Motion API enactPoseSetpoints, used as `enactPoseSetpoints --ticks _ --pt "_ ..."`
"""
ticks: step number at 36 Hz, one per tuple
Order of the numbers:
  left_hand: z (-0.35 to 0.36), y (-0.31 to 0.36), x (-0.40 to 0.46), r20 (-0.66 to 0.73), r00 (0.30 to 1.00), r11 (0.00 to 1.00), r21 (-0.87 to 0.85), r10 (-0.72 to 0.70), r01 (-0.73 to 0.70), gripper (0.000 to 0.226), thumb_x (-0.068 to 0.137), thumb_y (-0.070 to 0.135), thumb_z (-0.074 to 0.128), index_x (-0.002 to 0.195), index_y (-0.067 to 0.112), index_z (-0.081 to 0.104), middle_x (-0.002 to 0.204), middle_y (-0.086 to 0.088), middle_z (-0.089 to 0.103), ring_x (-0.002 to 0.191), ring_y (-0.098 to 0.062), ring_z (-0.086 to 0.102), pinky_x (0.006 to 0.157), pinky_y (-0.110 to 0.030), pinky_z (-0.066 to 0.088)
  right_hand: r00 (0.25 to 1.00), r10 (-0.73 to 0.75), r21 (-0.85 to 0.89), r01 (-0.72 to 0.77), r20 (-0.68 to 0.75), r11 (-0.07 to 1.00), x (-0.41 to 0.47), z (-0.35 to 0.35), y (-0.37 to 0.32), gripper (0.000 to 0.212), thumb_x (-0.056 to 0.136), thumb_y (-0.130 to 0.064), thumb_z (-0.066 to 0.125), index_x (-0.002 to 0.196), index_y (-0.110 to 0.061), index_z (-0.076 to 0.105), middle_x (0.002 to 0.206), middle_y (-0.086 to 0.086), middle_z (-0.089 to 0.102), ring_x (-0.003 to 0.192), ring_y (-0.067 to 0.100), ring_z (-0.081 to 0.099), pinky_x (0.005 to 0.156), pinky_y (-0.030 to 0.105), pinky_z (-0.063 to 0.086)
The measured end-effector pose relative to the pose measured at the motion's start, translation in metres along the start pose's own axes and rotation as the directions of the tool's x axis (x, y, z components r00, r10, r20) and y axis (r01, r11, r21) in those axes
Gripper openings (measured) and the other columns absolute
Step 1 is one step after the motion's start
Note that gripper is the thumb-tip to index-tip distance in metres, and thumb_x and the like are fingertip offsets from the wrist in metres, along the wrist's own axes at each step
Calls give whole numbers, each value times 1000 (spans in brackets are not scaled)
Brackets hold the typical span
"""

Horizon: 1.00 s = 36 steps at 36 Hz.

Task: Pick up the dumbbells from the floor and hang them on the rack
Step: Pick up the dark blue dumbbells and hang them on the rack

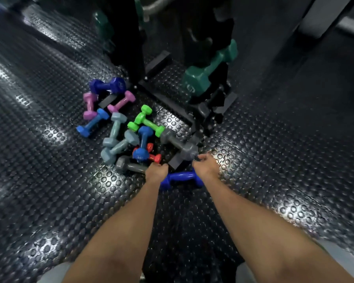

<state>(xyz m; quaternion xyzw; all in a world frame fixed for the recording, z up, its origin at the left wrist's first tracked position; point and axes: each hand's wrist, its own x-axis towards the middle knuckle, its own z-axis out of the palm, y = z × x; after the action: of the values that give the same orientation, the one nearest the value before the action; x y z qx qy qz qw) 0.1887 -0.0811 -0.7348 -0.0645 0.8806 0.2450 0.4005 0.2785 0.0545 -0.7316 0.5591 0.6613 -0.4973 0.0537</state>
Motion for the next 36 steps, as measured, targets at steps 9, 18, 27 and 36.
enactPoseSetpoints --ticks 9,18,27,36 --pt "41 -38 76 -106 994 994 -112 -24 12 53 97 55 44 140 24 52 145 -13 51 133 -35 48 108 -36 36 986 -2 -124 -19 -166 992 62 51 43 52 80 -37 69 129 -30 51 125 9 57 116 30 56 98 43 50" --pt "88 -49 92 -174 902 775 -590 -395 226 98 74 65 71 145 5 38 146 -21 44 130 -40 48 107 -45 42 983 111 13 -110 -145 994 93 72 86 52 90 -48 58 134 -20 54 130 13 59 119 35 56 98 37 48" --pt "100 -59 124 2 864 484 -828 -503 283 122 59 60 84 149 3 24 149 -22 36 128 -44 48 111 -52 39 979 174 23 -172 -111 985 108 84 101 62 83 -67 56 127 -23 58 124 12 58 112 34 57 94 42 52" --pt "110 -43 128 78 882 367 -890 -464 272 99 76 53 74 146 2 26 150 -23 36 130 -42 45 111 -51 37 965 249 66 -244 -80 968 123 86 97 70 78 -67 62 134 -26 55 130 12 56 118 35 54 98 39 48"
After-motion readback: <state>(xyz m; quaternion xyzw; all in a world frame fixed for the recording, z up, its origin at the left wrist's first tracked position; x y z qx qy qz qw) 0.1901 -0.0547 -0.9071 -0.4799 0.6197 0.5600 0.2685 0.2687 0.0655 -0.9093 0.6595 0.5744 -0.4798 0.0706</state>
